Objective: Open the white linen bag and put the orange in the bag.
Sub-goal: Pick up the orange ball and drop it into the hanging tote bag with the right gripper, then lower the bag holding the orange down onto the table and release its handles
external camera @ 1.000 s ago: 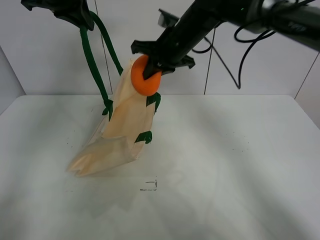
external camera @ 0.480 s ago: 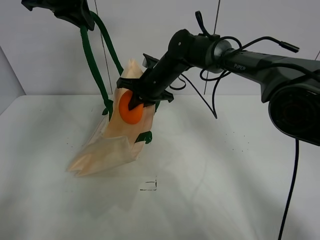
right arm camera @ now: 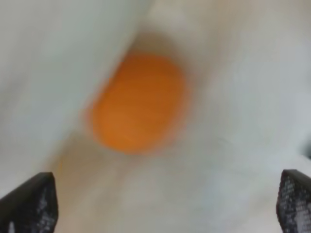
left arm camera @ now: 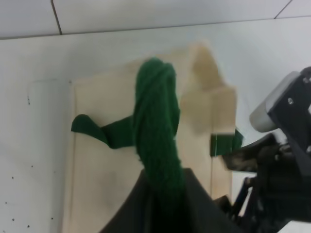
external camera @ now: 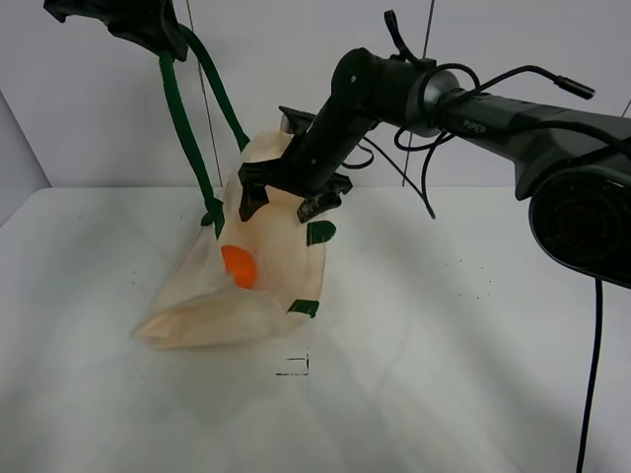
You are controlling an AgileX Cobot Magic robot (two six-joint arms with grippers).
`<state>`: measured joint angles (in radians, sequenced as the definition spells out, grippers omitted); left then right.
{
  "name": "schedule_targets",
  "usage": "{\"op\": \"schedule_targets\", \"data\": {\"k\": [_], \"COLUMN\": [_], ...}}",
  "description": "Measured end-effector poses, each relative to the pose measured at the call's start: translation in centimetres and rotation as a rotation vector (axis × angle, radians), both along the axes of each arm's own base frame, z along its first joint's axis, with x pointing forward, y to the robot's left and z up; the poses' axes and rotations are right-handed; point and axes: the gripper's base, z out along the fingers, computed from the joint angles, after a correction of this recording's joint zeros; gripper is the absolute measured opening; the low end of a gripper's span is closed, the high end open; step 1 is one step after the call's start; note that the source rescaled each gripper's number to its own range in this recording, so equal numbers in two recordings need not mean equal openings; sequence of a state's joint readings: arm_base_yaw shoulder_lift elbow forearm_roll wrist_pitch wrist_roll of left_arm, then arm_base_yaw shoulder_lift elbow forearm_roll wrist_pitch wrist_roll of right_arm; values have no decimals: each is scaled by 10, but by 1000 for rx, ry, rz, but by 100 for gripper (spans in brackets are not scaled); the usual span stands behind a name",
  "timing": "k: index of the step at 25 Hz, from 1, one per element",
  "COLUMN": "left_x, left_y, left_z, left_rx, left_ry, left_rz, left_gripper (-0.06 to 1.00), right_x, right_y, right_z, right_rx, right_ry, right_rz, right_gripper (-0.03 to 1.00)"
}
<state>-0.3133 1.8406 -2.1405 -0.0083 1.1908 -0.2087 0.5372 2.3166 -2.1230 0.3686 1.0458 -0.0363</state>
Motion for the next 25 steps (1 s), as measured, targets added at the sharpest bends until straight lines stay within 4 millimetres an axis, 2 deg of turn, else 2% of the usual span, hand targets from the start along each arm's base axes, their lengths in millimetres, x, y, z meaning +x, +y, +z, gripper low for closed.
{"op": "schedule_targets", "data": {"k": [6, 10, 12, 15, 20, 25], "left_x": [0, 0, 0, 0, 0, 0], "left_y": [0, 0, 0, 0, 0, 0], "left_z": [0, 0, 0, 0, 0, 0], "left_rx": [-1, -1, -2, -2, -2, -2], "left_ry": [-1, -1, -1, -1, -1, -1], "left_rz": [0, 0, -1, -1, -1, -1], "left_gripper": [0, 0, 0, 0, 0, 0], "right_x": [8, 12, 18, 33, 60, 73], "right_y": [-25, -34, -45, -77, -149, -211], "right_z": [15, 14, 14, 14, 14, 14], "right_rx": [-286, -355, -359, -364, -379, -373], "right_ry": [-92, -109, -103, -91, -67, -39], "right_rz": [-19, -30, -54, -123, -274, -400], "right_gripper": [100, 100, 100, 100, 100, 100]}}
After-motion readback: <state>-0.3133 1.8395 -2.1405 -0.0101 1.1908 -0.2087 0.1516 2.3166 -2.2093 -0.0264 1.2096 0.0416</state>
